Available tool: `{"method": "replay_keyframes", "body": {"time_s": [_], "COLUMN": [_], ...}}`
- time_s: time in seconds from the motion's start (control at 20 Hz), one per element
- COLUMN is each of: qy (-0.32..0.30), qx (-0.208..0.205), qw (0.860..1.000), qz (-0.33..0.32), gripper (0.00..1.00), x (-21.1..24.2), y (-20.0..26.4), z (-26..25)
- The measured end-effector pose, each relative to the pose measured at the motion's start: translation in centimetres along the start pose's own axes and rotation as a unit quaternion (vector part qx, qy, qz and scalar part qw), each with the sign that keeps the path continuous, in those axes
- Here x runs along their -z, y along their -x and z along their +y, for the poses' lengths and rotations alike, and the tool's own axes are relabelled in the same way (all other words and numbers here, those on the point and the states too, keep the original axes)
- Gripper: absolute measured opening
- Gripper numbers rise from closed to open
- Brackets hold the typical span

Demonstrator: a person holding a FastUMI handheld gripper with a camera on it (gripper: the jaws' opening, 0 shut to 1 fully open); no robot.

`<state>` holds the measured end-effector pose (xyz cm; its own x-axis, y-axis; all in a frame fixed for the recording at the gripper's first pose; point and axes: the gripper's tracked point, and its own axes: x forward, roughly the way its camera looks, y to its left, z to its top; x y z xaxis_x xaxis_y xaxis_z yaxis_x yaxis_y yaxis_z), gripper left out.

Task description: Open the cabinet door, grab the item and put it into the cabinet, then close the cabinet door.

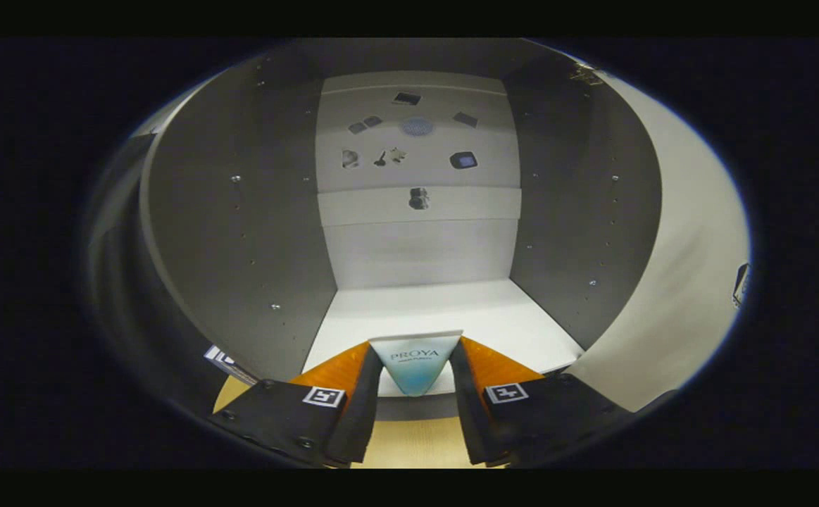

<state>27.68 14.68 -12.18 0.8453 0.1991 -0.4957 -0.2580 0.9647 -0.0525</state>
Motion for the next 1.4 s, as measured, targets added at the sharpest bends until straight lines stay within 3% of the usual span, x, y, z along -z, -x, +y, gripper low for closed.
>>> {"method": "replay_keyframes", "body": {"time_s": [0.25, 0.4, 0.5, 0.6, 0.9, 1.4], "qy": [0.003, 0.003, 0.002, 0.002, 0.015, -0.006], "qx": [0.010, 0.010, 0.010, 0.008, 0.002, 0.045], "qw": [1.000, 1.000, 1.000, 0.999, 0.992, 0.986], "qz": [0.008, -0.006, -0.026, -0.051, -0.122, -0.160], "gripper": [0.59, 0.66, 0.86, 1.00, 0.99, 0.99], "x": [0.3, -0.3, -1.0, -1.7, -0.8, 7.5], "y": [-1.7, -1.3, -0.2, 1.7, 11.3, 26.7], "z": [-0.6, -0.5, -0.3, -0.1, 0.5, -4.1]}}
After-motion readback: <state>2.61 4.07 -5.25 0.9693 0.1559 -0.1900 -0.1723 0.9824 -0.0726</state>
